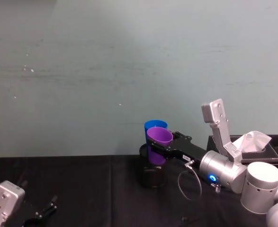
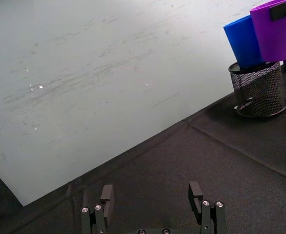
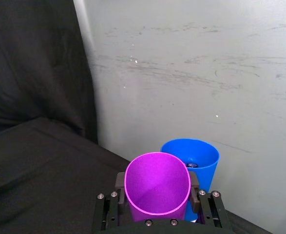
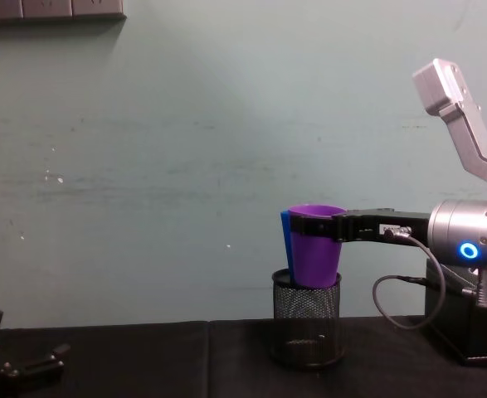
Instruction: Pick up one cup with a gripper and tap it against the other cup.
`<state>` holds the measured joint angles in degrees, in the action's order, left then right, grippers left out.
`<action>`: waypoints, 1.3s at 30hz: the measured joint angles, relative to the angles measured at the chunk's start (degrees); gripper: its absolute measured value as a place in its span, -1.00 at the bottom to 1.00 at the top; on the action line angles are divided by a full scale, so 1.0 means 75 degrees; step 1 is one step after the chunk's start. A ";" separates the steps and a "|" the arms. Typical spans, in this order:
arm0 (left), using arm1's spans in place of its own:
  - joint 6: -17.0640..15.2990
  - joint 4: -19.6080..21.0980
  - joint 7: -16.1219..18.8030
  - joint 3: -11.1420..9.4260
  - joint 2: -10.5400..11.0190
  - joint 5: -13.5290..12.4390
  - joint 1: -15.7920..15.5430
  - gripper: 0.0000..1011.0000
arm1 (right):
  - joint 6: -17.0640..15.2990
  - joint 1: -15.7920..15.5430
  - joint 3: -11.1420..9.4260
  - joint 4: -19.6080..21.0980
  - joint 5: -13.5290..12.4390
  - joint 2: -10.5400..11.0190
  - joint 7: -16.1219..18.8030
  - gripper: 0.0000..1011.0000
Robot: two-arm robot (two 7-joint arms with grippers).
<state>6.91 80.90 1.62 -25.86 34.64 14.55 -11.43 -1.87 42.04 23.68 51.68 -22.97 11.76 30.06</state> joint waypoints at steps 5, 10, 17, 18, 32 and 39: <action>0.0000 0.0000 0.0000 0.0000 0.0000 0.0000 0.0000 0.98 | 0.0000 0.0000 0.0000 0.0000 0.0000 0.0000 0.0000 0.45; 0.0000 0.0001 0.0000 0.0000 0.0001 0.0000 0.0000 0.98 | 0.0000 0.0000 0.0000 0.0000 0.0000 0.0000 0.0001 0.45; 0.0000 0.0000 0.0000 0.0000 0.0000 0.0000 0.0000 0.98 | 0.0000 0.0000 0.0000 0.0000 0.0000 0.0000 0.0001 0.45; 0.0000 0.0001 0.0000 0.0000 0.0000 0.0000 0.0000 0.98 | 0.0000 0.0000 0.0000 0.0000 0.0000 0.0000 0.0001 0.45; 0.0000 0.0000 0.0000 0.0000 0.0001 0.0000 0.0000 0.98 | 0.0000 0.0000 0.0000 0.0000 0.0000 0.0000 0.0001 0.45; 0.0000 0.0001 0.0000 0.0000 0.0001 0.0000 0.0000 0.98 | 0.0000 0.0000 0.0000 0.0000 0.0000 0.0000 0.0001 0.45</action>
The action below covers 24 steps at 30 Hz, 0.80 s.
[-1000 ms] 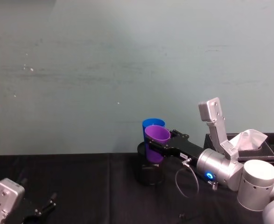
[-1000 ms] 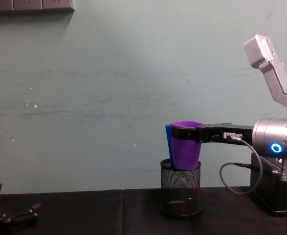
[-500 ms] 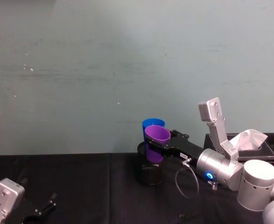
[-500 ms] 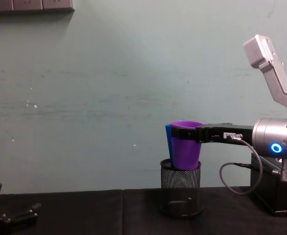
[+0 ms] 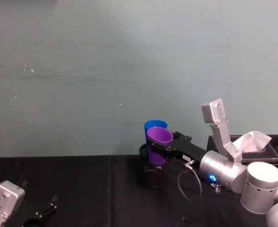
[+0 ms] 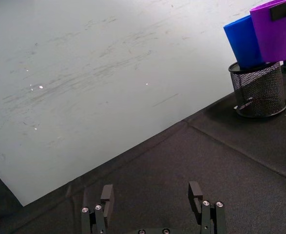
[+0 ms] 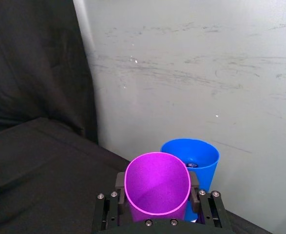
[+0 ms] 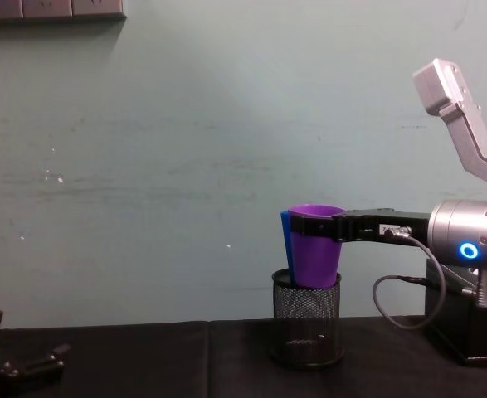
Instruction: Pick up one cup with a gripper and tap it against the other cup.
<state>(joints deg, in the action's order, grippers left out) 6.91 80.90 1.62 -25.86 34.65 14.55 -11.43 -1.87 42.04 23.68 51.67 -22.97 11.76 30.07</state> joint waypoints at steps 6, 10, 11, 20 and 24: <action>0.0000 0.0000 0.0000 0.0000 0.0000 0.0000 0.0000 0.98 | 0.0000 0.0000 0.0000 0.0000 0.0000 0.0000 0.0000 0.45; 0.0000 0.0000 0.0000 0.0000 0.0000 0.0000 0.0000 0.98 | 0.0000 0.0000 0.0000 0.0000 0.0000 0.0000 0.0000 0.45; 0.0000 0.0000 0.0000 0.0000 0.0000 0.0000 0.0000 0.98 | 0.0000 0.0000 0.0000 0.0000 0.0000 0.0001 0.0000 0.45; 0.0000 0.0000 0.0000 0.0000 0.0000 0.0000 0.0000 0.98 | 0.0000 0.0000 0.0000 0.0000 0.0000 0.0000 0.0000 0.45; 0.0000 0.0000 0.0000 0.0000 0.0000 0.0000 0.0000 0.98 | 0.0000 0.0000 0.0000 0.0000 0.0000 0.0000 0.0000 0.45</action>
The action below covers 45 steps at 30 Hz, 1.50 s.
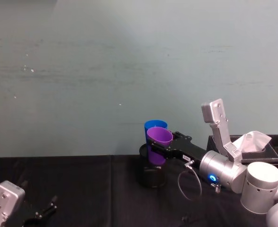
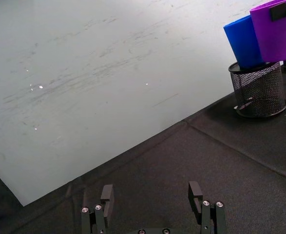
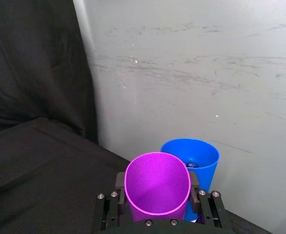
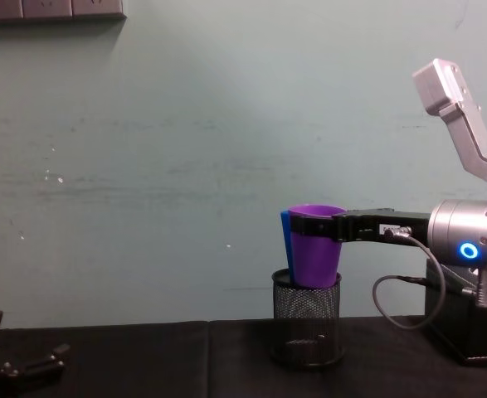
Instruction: Pick up one cup with a gripper and tap it against the other cup.
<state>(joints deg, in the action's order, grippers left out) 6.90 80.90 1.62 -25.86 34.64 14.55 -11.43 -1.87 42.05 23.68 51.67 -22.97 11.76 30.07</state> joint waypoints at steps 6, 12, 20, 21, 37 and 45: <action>0.0000 0.0000 0.0000 0.0000 0.0000 0.0000 0.0000 0.98 | 0.0000 0.0000 0.0000 0.0000 0.0000 0.0000 0.0000 0.45; 0.0000 0.0000 0.0000 0.0000 0.0000 0.0000 0.0000 0.98 | 0.0000 0.0000 0.0000 0.0000 0.0000 0.0000 0.0000 0.45; 0.0000 0.0000 0.0000 0.0000 0.0000 0.0000 0.0000 0.98 | 0.0000 0.0000 0.0000 0.0000 0.0000 0.0000 0.0000 0.45; 0.0000 0.0000 0.0000 0.0000 0.0000 0.0000 0.0000 0.98 | 0.0000 0.0000 0.0000 0.0000 0.0000 0.0000 0.0000 0.45; 0.0000 0.0000 0.0000 -0.0001 0.0000 0.0000 0.0000 0.98 | -0.0203 -0.0419 -0.0044 0.0825 -0.0121 0.0268 0.0070 0.45; 0.0000 0.0001 0.0000 0.0000 0.0000 0.0000 0.0000 0.98 | -0.0584 -0.1139 -0.0102 0.2089 -0.0427 0.0778 0.0076 0.45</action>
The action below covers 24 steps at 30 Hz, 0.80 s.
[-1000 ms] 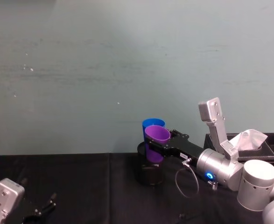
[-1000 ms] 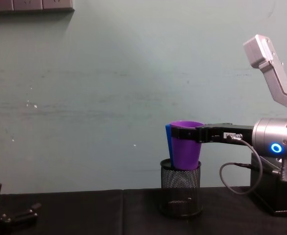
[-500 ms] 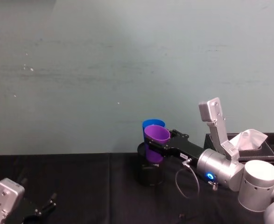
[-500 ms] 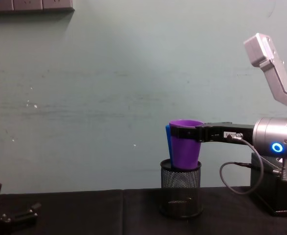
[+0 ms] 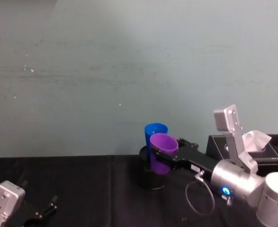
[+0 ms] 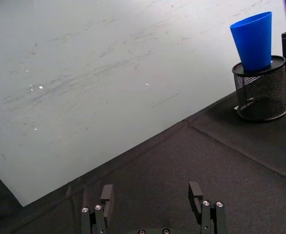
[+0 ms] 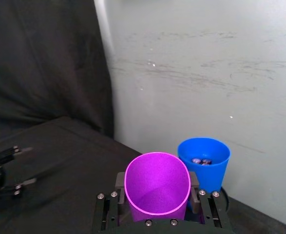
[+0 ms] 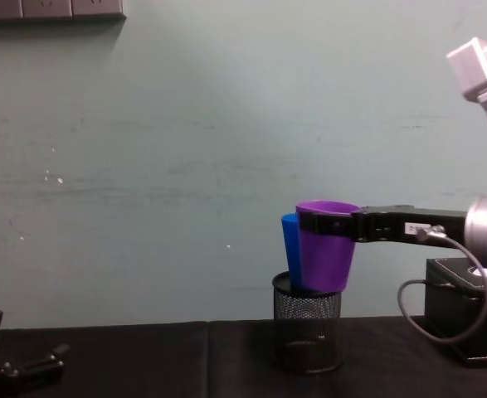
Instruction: Pick up one cup with a gripper and tap it against the other cup.
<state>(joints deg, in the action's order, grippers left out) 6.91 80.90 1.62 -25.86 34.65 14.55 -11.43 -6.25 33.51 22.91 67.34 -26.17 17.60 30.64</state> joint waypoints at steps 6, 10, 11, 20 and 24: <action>0.0000 0.0000 0.0000 0.0000 0.0000 0.0000 0.0000 0.98 | -0.0091 -0.0465 0.0000 0.0697 -0.0180 0.0323 0.0028 0.45; 0.0000 0.0000 0.0000 0.0000 0.0000 0.0000 0.0000 0.98 | -0.0043 -0.0847 0.0027 0.1174 -0.0274 0.0597 0.0063 0.45; 0.0000 0.0000 0.0000 0.0000 0.0000 0.0000 0.0000 0.98 | -0.0008 -0.0905 0.0035 0.1248 -0.0282 0.0642 0.0069 0.45; 0.0000 0.0000 0.0000 0.0000 0.0000 0.0000 0.0000 0.98 | 0.0564 -0.1548 0.0090 0.1710 -0.0323 0.1039 0.0126 0.45; 0.0000 0.0000 0.0000 0.0000 0.0000 0.0000 0.0000 0.98 | 0.0916 -0.1841 0.0101 0.1768 -0.0313 0.1188 0.0186 0.45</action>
<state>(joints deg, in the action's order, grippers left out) 6.90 80.90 1.62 -25.86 34.64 14.55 -11.43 0.62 19.70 23.67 80.60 -28.52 26.51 32.03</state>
